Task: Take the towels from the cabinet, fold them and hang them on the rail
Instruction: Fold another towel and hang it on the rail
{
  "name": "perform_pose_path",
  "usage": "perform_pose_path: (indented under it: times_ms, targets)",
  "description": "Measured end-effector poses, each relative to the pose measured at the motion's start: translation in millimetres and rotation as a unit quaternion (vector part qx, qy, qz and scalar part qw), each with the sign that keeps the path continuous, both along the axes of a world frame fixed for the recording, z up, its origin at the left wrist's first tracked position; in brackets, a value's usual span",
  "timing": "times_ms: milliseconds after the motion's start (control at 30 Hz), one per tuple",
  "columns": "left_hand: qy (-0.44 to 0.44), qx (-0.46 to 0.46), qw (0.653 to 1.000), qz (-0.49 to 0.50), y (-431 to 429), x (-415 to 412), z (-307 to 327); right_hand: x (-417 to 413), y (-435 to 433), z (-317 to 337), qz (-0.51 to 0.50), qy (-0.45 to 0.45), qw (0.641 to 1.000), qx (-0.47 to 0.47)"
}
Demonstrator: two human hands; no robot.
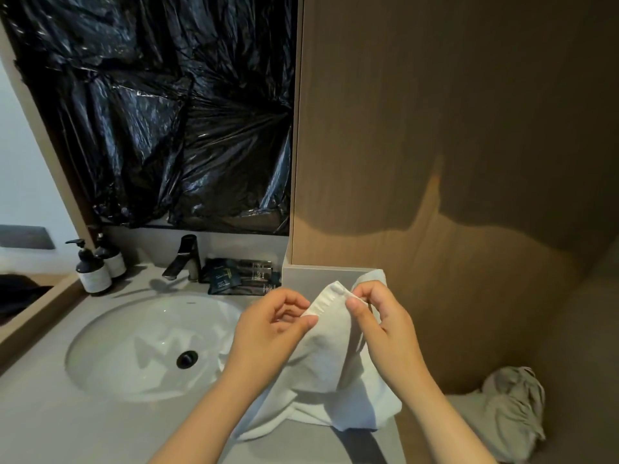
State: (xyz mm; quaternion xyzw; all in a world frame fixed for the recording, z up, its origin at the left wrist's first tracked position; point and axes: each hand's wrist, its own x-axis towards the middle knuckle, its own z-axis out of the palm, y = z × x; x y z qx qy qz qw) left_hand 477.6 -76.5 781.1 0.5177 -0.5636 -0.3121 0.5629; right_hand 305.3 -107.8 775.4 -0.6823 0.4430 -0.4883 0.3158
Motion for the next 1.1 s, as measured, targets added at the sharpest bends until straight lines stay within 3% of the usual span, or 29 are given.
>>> perform_pose_path:
  times_ms: [100, 300, 633, 1100]
  targets:
    - [0.036, -0.005, 0.999, 0.020, 6.3, 0.1, -9.4, 3.8, 3.9, 2.6, 0.025, 0.022, 0.999, 0.009]
    - [0.015, -0.021, 1.000, -0.004, 6.7, -4.2, -10.9, 7.8, 4.8, 9.0, 0.015, 0.059, 0.997, -0.038]
    - [-0.164, -0.024, 0.986, -0.014, 1.3, 13.3, -37.3, 2.3, -0.8, 18.7, -0.028, 0.027, 0.997, -0.068]
    - [-0.223, 0.026, 0.975, -0.005, -16.0, 48.4, -73.3, -11.5, -28.3, 57.4, -0.095, 0.054, 0.981, -0.157]
